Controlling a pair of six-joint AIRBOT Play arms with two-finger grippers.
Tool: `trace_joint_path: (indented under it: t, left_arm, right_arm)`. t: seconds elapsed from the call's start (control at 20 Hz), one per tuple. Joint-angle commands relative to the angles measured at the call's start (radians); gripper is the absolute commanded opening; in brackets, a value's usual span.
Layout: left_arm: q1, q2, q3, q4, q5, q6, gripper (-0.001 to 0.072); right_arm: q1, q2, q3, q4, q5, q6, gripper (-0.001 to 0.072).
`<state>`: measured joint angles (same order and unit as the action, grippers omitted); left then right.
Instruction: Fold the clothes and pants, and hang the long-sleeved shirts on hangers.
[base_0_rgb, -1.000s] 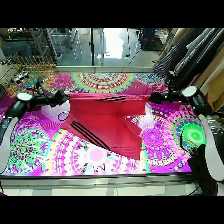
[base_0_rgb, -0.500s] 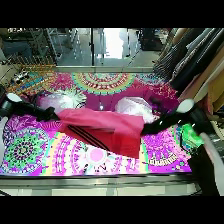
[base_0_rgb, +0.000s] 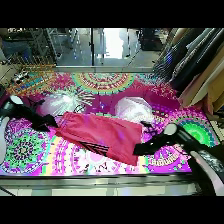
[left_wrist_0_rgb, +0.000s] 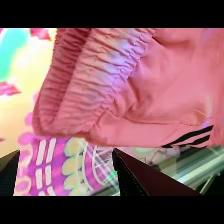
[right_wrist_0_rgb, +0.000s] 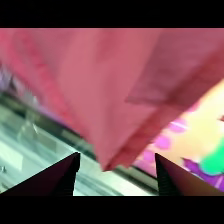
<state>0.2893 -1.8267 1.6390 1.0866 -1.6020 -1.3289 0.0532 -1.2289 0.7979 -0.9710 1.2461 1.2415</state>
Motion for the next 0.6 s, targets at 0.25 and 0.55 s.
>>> trace_joint_path:
  t: [0.25,0.55]
  left_arm:
    - [-0.019,0.101,0.066,-0.007,0.012,-0.015,0.0465]
    - [-0.167,0.101,0.063,-0.006,0.065,0.205,0.0011]
  right_arm:
    - [-0.142,-0.07,-0.133,0.226,-0.276,-0.182,0.058]
    - [0.021,-0.237,-0.088,0.36,-0.402,-0.321,0.0095]
